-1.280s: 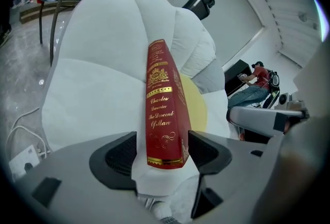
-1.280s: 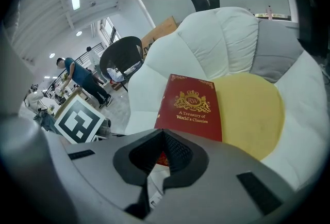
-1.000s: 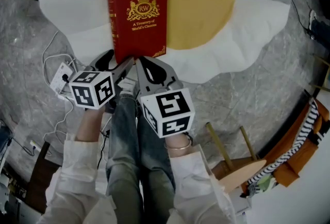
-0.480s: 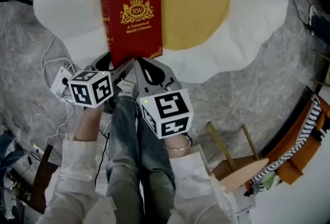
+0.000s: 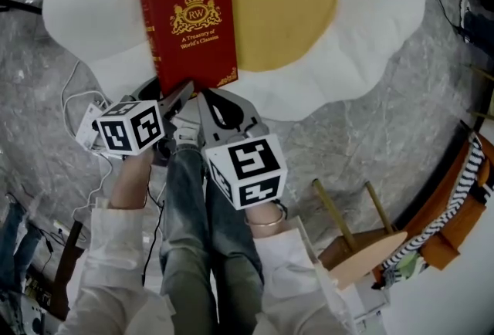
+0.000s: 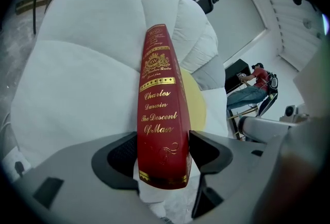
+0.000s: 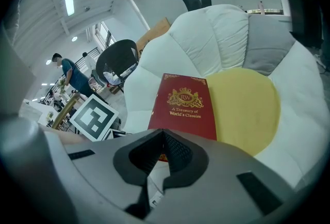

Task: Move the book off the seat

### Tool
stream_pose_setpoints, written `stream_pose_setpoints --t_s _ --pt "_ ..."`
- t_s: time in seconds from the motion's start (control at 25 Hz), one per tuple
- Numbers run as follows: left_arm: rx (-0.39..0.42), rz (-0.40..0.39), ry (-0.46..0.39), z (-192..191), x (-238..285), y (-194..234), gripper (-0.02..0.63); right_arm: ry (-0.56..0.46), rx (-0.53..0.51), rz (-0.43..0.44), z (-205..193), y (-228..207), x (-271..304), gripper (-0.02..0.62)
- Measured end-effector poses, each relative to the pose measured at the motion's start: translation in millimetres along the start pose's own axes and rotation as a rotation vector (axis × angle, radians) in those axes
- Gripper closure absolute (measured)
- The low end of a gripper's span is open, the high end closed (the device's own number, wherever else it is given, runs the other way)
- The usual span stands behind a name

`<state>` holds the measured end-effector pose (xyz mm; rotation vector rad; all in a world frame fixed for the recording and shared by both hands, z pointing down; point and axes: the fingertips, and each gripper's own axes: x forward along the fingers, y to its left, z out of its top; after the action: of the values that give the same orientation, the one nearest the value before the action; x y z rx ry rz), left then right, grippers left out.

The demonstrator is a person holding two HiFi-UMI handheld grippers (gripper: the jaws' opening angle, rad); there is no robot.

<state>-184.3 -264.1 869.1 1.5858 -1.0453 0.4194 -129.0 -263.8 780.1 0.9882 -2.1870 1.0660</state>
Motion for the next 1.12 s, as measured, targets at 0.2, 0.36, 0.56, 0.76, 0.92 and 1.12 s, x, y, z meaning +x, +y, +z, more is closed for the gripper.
stream_pose_setpoints --t_s 0.2,0.36,0.56,0.76,0.92,1.12 --pt "-0.030 -0.011 -0.012 4 -1 -5 0.312 -0.006 -0.006 -0.003 0 -1 -4 0.583" --pt "-0.057 -0.009 -0.018 6 -4 -10 0.321 -0.014 -0.006 -0.009 3 -1 -8 0.583" --pt "-0.119 -0.054 -0.073 11 -11 -22 0.330 -0.026 -0.013 -0.011 8 2 -15 0.583" --pt "-0.125 -0.072 -0.091 18 -18 -25 0.337 -0.037 -0.017 -0.015 13 4 -19 0.583" --pt "-0.126 -0.111 -0.129 30 -27 -37 0.341 -0.044 -0.018 -0.018 21 4 -25 0.583" --pt "-0.120 -0.134 -0.162 44 -43 -51 0.347 -0.065 -0.028 -0.023 34 12 -36 0.583"
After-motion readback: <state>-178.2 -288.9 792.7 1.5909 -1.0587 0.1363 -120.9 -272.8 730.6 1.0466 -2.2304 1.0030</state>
